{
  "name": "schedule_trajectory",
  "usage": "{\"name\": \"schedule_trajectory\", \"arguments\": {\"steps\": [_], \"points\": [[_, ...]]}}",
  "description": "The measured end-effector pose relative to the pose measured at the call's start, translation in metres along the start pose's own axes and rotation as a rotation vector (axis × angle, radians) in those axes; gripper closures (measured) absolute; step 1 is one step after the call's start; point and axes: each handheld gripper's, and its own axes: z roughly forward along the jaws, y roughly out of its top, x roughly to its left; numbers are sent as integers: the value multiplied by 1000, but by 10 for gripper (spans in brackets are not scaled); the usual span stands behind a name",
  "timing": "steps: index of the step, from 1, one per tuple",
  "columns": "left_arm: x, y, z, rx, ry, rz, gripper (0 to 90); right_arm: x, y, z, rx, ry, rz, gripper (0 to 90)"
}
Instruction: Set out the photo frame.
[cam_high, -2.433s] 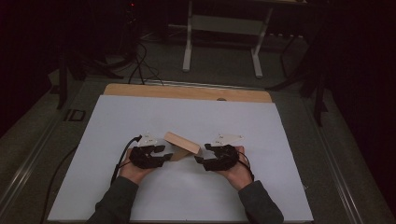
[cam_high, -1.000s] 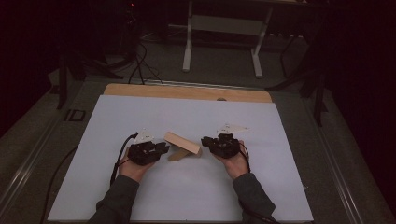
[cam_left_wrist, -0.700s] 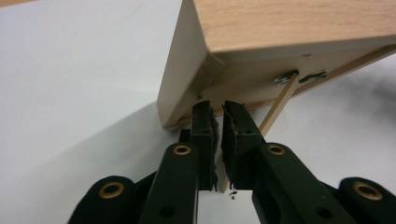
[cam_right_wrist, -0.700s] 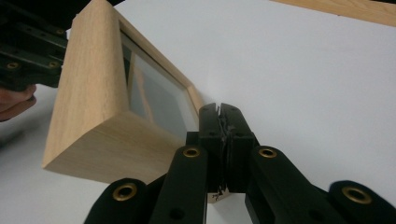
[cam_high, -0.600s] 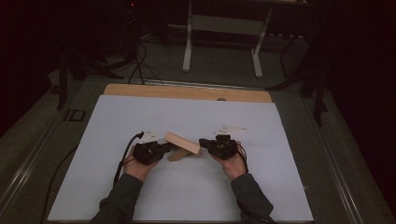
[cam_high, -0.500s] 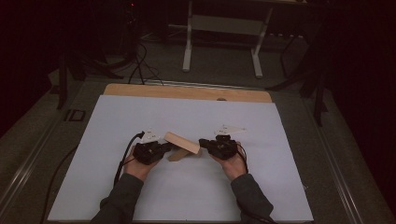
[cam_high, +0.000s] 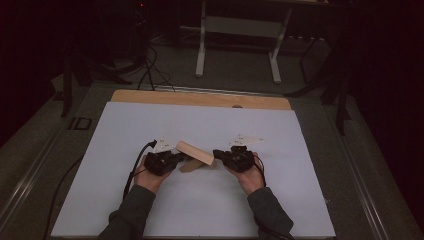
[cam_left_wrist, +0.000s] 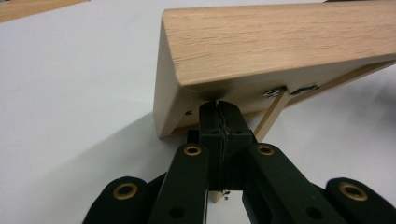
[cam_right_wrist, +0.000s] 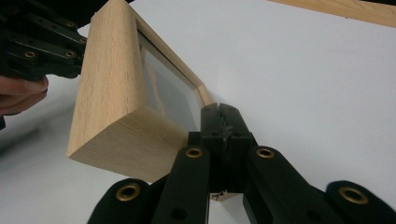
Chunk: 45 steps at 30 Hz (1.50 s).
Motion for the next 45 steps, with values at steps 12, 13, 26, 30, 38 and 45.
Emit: {"name": "schedule_trajectory", "arguments": {"steps": [12, 13, 26, 30, 38, 45], "points": [[-9, 5, 1, 6, -13, 11, 897, 6, -3, -3, -2, -14, -19, 894], [-10, 5, 1, 4, -17, 10, 897, 7, -3, -3, -4, -17, -20, 894], [-18, 9, -1, 7, -36, 12, 897, 14, -3, -6, 3, -28, -38, 894], [-16, 11, 1, 12, -33, 12, 897, 18, -2, -6, 11, -28, -56, 894], [-23, 11, 0, 13, -40, 32, 897, 23, -1, -7, 13, -20, -75, 895], [-23, 12, 3, 24, -46, 29, 897, 26, 0, -9, 12, -16, -74, 895]]}}
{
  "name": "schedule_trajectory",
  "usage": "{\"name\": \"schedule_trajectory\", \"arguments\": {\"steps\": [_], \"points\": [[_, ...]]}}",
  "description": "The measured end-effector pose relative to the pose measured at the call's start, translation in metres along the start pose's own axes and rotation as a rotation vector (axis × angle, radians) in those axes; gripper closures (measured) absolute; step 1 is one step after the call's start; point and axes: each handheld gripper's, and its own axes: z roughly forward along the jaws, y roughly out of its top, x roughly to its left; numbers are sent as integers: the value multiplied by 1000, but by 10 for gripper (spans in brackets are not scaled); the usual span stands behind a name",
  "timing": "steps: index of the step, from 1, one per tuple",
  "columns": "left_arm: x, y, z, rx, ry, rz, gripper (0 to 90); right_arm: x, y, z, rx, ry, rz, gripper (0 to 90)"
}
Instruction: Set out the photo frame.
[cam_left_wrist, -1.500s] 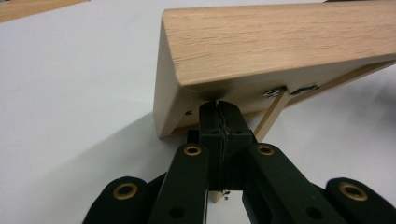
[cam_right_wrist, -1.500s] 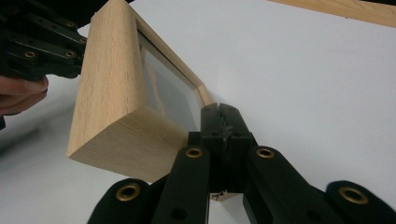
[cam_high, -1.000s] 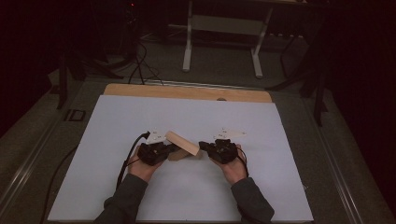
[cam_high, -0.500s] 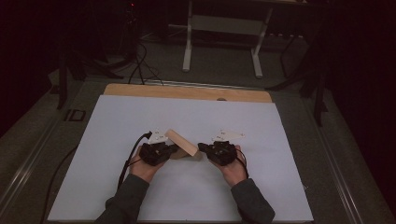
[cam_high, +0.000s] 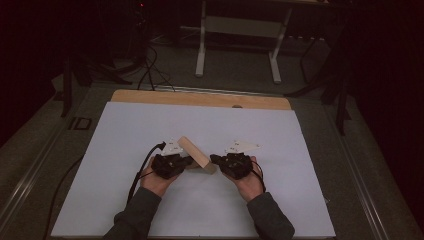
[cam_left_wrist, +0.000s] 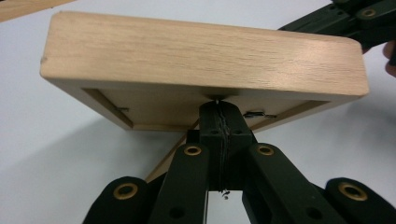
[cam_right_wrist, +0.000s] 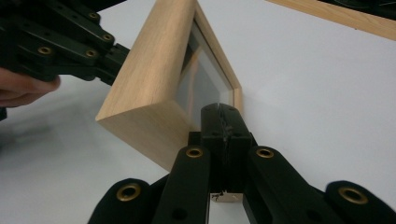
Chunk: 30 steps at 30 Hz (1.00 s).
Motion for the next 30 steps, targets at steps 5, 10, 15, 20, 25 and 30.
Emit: {"name": "schedule_trajectory", "arguments": {"steps": [5, 10, 15, 20, 25, 30], "points": [[3, 0, 3, 9, 6, -5, 898, 5, 1, 2, 3, 14, -14, 895], [3, 0, 6, 12, 12, -8, 898, 9, 2, 4, 8, 24, -28, 895], [5, 0, 7, 7, 23, -10, 899, 11, 3, 5, 6, 33, -35, 895], [8, 1, 9, 1, 20, -22, 900, 15, 5, 8, 8, 40, -40, 896], [12, 1, 10, -6, 19, -24, 900, 16, 6, 10, 7, 47, -44, 895], [16, 1, 12, -11, 14, -33, 900, 19, 8, 13, 12, 54, -50, 895]]}}
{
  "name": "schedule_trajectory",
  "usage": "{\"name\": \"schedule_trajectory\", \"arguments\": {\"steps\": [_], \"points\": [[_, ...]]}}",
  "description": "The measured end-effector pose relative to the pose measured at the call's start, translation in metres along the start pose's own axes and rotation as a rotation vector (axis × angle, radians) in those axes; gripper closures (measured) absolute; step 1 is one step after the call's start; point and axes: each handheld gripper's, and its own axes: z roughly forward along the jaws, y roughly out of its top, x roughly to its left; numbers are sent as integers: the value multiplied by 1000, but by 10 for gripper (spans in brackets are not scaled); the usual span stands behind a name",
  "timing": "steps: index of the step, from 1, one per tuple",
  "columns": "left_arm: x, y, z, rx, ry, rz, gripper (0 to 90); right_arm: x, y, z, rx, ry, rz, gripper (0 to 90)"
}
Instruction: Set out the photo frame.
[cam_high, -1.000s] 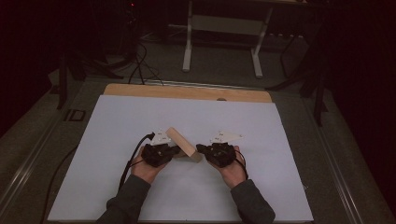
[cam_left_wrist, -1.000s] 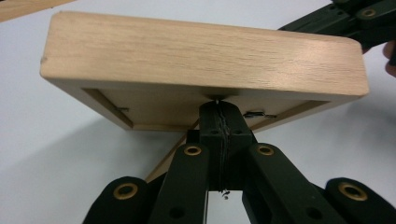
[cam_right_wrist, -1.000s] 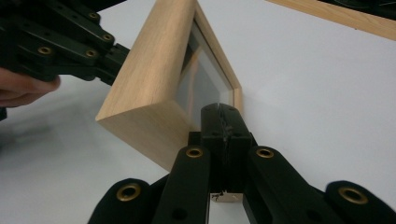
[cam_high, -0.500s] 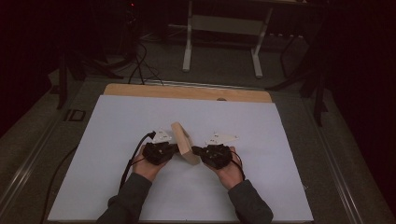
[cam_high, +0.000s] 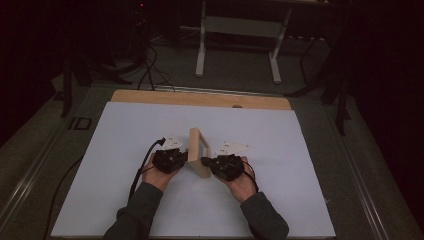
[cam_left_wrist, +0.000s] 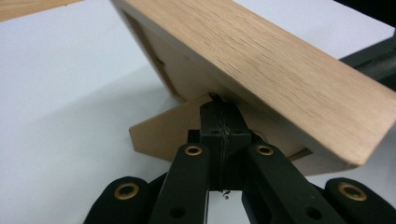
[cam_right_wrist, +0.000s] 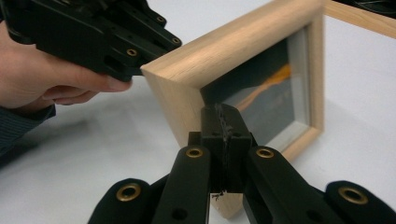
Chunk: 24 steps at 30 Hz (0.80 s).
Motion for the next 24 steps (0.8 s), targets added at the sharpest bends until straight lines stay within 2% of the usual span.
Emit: {"name": "schedule_trajectory", "arguments": {"steps": [13, 18, 24], "points": [[7, 1, 3, -5, -22, -1, 899, 2, 5, 7, 2, 14, -3, 887], [7, 1, 1, 6, -9, 1, 855, 1, 3, 6, 7, 12, -7, 865], [13, 1, -11, -3, 24, -27, 792, -3, 0, 2, 11, 0, 4, 822]]}}
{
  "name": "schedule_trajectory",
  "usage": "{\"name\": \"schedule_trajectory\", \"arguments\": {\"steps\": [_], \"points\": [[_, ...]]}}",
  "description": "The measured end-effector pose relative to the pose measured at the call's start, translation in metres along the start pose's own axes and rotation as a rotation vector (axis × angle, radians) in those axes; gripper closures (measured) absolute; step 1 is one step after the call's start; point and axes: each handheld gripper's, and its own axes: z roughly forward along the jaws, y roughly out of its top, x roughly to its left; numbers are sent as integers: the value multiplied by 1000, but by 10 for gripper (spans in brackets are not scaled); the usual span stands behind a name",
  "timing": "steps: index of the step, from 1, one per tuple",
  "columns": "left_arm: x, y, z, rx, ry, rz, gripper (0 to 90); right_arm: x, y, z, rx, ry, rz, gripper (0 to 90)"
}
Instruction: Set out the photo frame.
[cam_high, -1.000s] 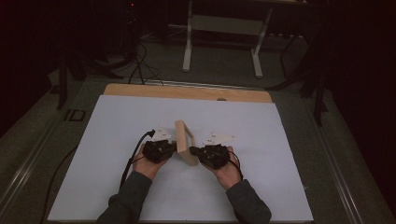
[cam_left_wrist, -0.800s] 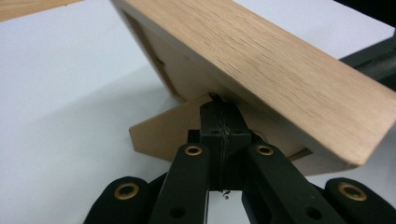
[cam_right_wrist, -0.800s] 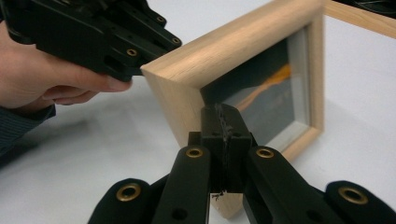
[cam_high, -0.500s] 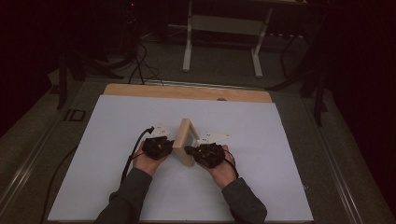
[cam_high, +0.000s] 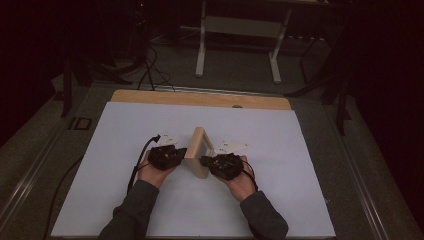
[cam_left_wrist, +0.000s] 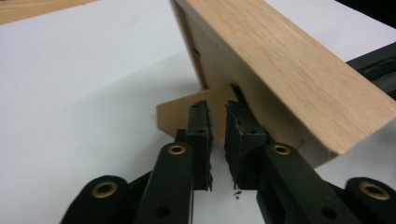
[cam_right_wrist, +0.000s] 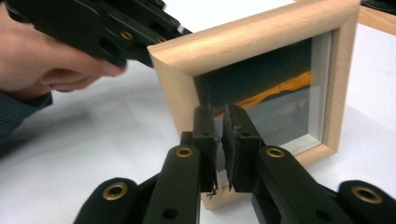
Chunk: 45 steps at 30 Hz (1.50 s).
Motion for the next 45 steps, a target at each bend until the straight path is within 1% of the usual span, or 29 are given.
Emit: {"name": "schedule_trajectory", "arguments": {"steps": [2, 4, 9, 15, 20, 22, 24, 27, 29, 31, 33, 35, 36, 42, 45], "points": [[1, 0, -3, -4, 5, -7, 779, -1, 0, -1, -1, 0, 0, 817], [3, 0, -7, -10, 13, -12, 728, -3, -1, -2, 0, -6, 4, 801], [5, 1, -13, -20, 22, -17, 657, -6, -4, -5, 2, -9, 13, 758], [6, 2, -24, -46, 38, -38, 570, -10, -7, -7, 17, -11, 16, 710], [6, 6, -33, -77, 31, -58, 518, -13, -9, -9, 15, -11, 28, 682], [5, 9, -36, -86, 33, -58, 493, -13, -9, -9, 15, -11, 28, 677], [4, 11, -39, -98, 29, -71, 459, -13, -10, -8, 19, -10, 30, 675], [2, 13, -42, -116, 35, -81, 429, -13, -11, -8, 23, -10, 28, 672], [2, 13, -45, -127, 30, -90, 410, -13, -12, -7, 22, -10, 34, 668], [0, 14, -45, -130, 32, -94, 372, -14, -12, -7, 23, -12, 34, 666], [-3, 14, -44, -122, 35, -89, 343, -15, -13, -8, 24, -13, 37, 664], [-7, 15, -43, -119, 23, -87, 320, -16, -13, -8, 26, -16, 40, 661], [-9, 15, -42, -119, 24, -82, 311, -16, -13, -8, 27, -17, 42, 658], [-19, 17, -34, -102, -2, -61, 306, -17, -14, -9, 26, -19, 46, 649], [-23, 18, -31, -99, -6, -60, 307, -18, -14, -9, 24, -19, 47, 648]]}}
